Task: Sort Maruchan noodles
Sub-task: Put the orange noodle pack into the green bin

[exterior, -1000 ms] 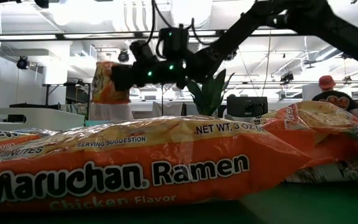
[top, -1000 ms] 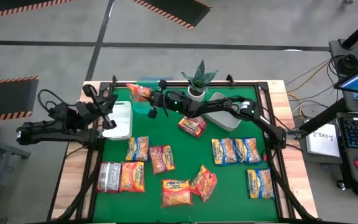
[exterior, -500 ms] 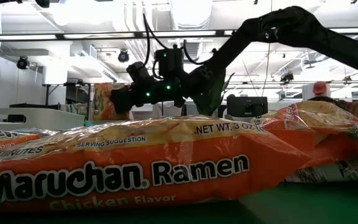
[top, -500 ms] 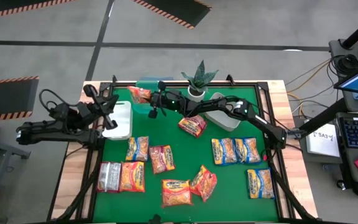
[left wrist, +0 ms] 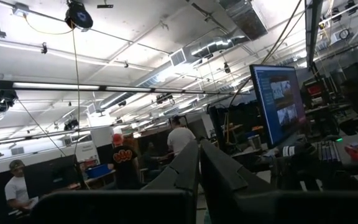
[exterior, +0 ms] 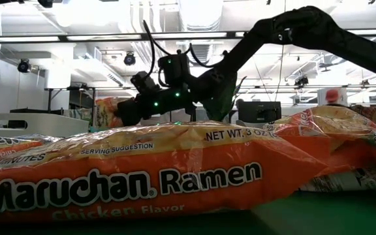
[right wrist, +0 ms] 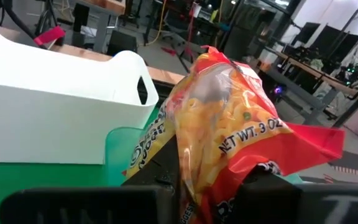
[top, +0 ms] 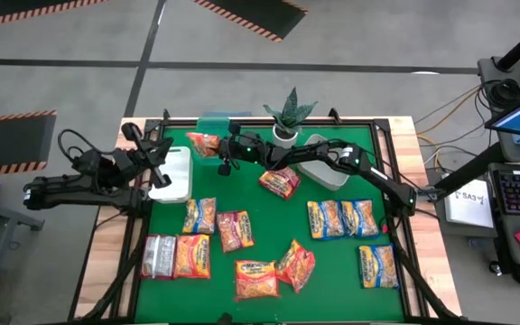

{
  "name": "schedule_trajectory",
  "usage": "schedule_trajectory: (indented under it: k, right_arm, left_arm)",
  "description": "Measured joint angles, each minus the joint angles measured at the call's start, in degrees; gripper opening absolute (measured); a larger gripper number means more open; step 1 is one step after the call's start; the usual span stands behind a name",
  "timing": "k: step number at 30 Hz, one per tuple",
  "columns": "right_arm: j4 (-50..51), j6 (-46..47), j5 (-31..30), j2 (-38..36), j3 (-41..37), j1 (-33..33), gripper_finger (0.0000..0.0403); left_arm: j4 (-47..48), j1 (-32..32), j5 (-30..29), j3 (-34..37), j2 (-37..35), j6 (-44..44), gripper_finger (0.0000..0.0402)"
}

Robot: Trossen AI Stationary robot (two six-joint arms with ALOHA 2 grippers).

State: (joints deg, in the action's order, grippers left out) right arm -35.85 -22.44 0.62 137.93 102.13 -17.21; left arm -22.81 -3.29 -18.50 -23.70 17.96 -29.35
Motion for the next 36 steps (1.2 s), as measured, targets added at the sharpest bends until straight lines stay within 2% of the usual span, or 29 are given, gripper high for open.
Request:
schedule_trajectory:
  k: [10,15,21,26,36]
  right_arm:
    - [3.13,-1.44,-0.12,-0.01,0.00,0.80,0.0123]
    - [6.40,-5.22,-0.21,-0.90,0.00,1.51,0.0137]
    - [7.51,-3.96,-0.76,-1.74,0.00,2.07,0.0156]
    - [13.16,-3.06,-0.82,-4.04,0.00,2.21,0.0164]
    - [22.10,-2.70,-0.92,-6.82,0.00,2.95,0.0155]
  left_arm:
    - [0.11,0.00,0.00,0.00,0.07,-0.19,0.0000]
    - [0.13,0.00,0.00,0.00,0.07,-0.38,0.0000]
    - [0.22,0.00,0.00,0.00,0.07,-0.52,0.0000]
    - [0.25,0.00,0.00,0.00,0.07,-0.51,0.0000]
    - [0.21,0.02,0.02,0.00,0.07,-0.47,0.0000]
